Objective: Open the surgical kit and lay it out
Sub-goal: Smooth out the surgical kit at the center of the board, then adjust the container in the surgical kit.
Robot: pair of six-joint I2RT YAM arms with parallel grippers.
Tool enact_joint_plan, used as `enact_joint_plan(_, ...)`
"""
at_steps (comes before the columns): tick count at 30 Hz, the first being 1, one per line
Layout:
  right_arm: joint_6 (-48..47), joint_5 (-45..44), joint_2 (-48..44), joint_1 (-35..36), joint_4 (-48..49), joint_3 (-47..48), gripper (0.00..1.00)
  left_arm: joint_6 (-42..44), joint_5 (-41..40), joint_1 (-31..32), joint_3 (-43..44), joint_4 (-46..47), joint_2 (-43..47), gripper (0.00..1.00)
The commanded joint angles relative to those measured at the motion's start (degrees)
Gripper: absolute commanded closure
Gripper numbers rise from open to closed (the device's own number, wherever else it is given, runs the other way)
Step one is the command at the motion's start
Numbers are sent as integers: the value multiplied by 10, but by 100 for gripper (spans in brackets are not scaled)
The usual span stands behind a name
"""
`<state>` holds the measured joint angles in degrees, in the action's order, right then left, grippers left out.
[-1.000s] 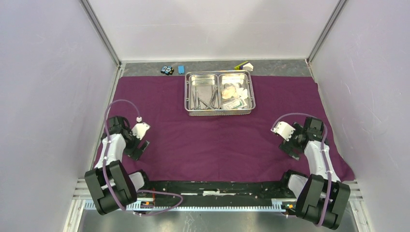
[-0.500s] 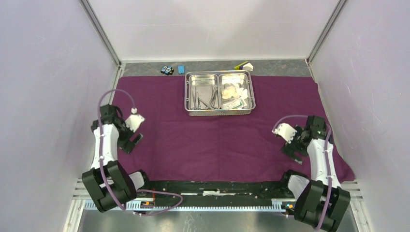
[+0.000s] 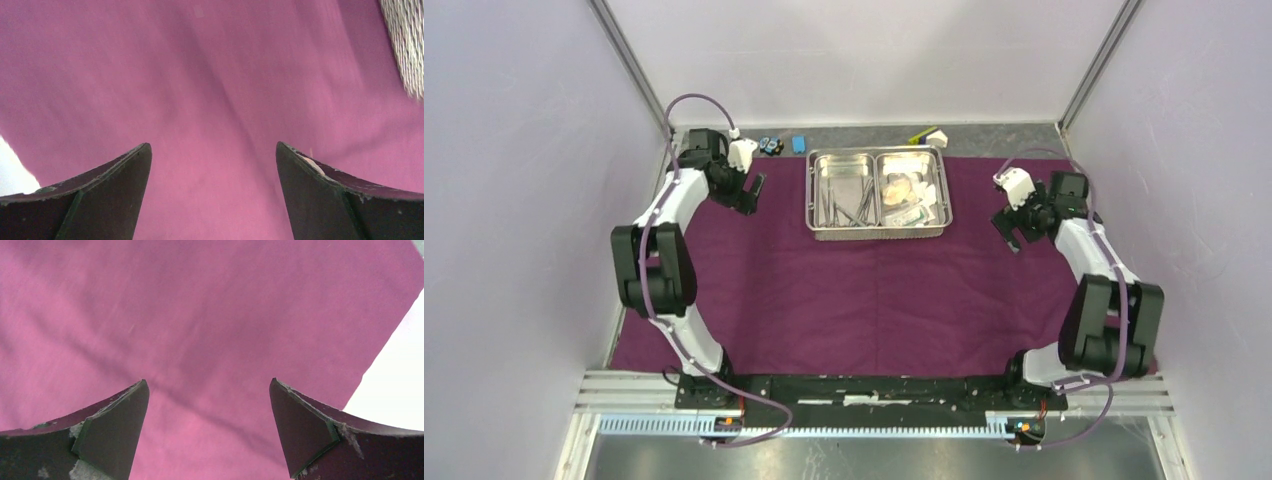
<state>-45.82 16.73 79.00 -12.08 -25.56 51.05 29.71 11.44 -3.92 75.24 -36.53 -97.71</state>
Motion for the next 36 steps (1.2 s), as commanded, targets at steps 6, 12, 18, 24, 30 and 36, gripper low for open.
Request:
enact_joint_plan(6, 178, 37, 221, 33, 151, 185, 2, -214, 39, 57, 253, 42, -230, 2)
enact_joint_plan(12, 230, 79, 260, 66, 171, 228, 2, -299, 79, 70, 224, 98, -222, 2)
enact_joint_plan(18, 283, 98, 226, 74, 209, 199, 4, -384, 104, 70, 143, 179, -136, 5)
enact_joint_plan(24, 323, 143, 211, 84, 223, 190, 7, -448, 129, 78, 119, 211, -106, 12)
enact_joint_plan(30, 350, 174, 242, 107, 227, 196, 14, -477, 149, 99, 133, 219, -147, 17)
enact_joint_plan(36, 359, 185, 273, 117, 234, 200, 25, -485, 146, 108, 141, 228, -194, 28)
